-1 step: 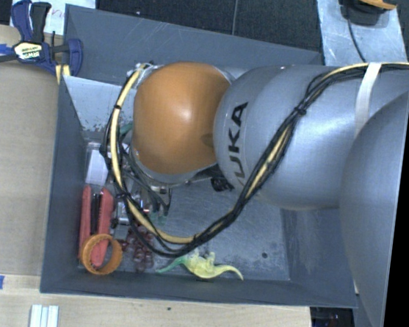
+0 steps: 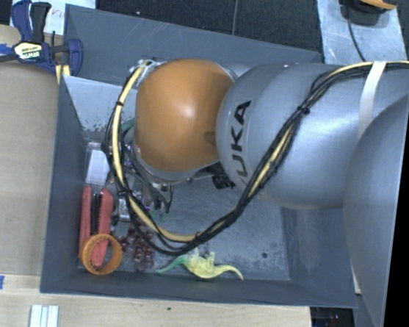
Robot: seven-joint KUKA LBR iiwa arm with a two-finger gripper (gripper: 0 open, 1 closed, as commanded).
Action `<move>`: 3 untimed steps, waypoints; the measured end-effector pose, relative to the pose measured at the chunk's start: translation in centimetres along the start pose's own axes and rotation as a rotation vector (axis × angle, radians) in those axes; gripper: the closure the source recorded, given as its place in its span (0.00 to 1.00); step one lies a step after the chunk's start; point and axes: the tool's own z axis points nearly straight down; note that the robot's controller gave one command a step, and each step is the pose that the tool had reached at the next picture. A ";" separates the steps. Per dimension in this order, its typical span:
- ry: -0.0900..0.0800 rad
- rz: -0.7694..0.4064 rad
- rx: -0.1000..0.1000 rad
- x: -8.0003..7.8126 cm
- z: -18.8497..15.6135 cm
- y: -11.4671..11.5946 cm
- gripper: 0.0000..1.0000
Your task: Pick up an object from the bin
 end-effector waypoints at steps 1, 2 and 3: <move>-0.004 -0.415 -0.001 -1.1 7.6 -2.5 0.00; -0.013 -0.619 -0.003 -2.0 13.6 -5.1 0.00; -0.022 -0.986 0.000 -3.1 13.3 -6.1 0.00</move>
Offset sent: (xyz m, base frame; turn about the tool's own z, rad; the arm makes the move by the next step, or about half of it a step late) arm 0.0168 -0.0506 -0.1376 -0.6236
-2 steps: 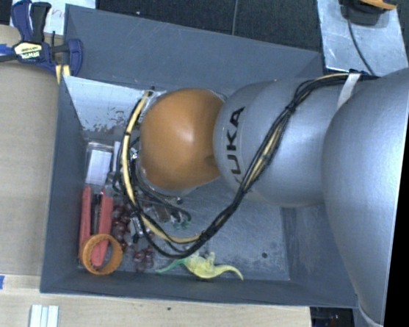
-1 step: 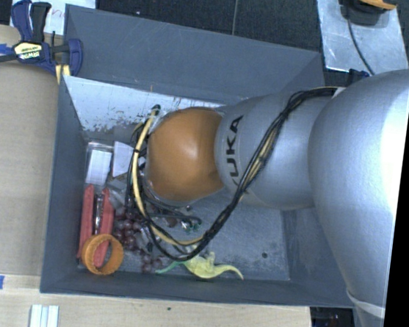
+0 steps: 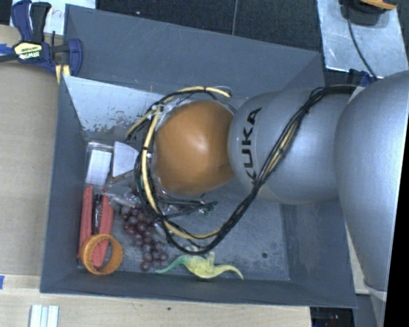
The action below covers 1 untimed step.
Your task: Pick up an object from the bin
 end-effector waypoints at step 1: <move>0.010 0.063 -0.003 0.1 0.0 0.4 0.00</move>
Offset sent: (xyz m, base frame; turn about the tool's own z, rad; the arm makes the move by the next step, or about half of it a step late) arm 0.0003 -0.0025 0.0001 -0.0973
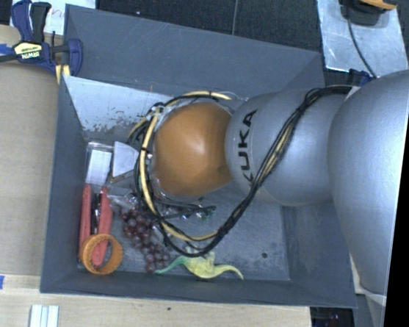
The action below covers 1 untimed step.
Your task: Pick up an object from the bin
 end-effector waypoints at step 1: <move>-0.021 -0.158 0.008 -0.3 -0.3 -0.5 1.00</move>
Offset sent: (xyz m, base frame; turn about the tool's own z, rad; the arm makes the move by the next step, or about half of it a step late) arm 0.0000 0.0000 0.0000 0.0000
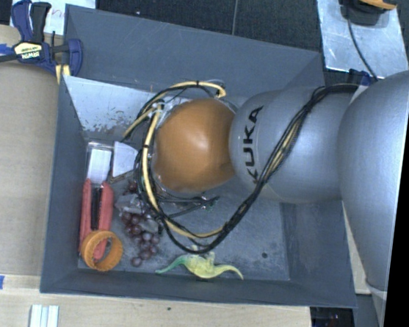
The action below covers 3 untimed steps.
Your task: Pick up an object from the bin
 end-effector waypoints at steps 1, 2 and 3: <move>0.000 0.001 0.000 0.0 0.0 0.0 1.00; 0.002 0.001 -0.001 0.0 -1.1 0.0 1.00; 0.002 0.004 -0.003 0.0 -4.6 0.0 1.00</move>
Offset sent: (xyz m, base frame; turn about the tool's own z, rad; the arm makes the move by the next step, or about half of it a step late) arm -0.0001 0.0001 0.0295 0.0003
